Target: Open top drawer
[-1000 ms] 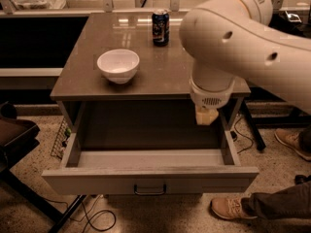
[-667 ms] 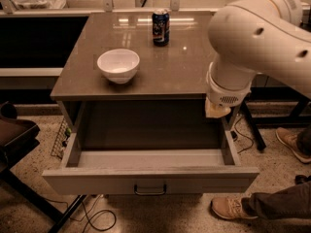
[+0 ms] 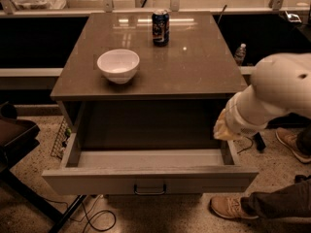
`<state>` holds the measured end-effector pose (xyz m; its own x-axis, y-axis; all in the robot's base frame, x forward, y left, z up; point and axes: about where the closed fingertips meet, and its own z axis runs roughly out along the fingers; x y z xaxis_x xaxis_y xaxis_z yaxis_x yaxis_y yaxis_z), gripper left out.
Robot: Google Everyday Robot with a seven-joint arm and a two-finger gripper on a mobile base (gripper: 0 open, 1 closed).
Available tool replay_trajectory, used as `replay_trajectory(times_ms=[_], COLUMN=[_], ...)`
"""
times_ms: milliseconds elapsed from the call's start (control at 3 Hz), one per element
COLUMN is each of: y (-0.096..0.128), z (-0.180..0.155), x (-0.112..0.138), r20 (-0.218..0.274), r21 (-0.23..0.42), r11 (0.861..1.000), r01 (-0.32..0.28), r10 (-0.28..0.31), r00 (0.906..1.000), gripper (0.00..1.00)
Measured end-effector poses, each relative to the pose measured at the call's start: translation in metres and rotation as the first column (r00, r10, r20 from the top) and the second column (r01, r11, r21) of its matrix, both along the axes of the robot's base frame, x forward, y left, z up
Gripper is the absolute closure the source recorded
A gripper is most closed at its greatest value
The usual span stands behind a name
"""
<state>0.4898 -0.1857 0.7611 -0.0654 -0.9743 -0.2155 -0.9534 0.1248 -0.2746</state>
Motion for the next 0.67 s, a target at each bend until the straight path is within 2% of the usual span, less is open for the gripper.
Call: replay_trajectory(times_ms=[333,667], y=[0.008,0.011], z=[-0.031,-0.076], x=[0.008,0.025], r20=[-0.016,-0.050], r21=[0.001,0.026], r11=[1.000,1.000], r01=[-0.007,-0.005], r10=[0.007,0.006], r00=[0.9999,0.9987], gripper=[1.00,1.00])
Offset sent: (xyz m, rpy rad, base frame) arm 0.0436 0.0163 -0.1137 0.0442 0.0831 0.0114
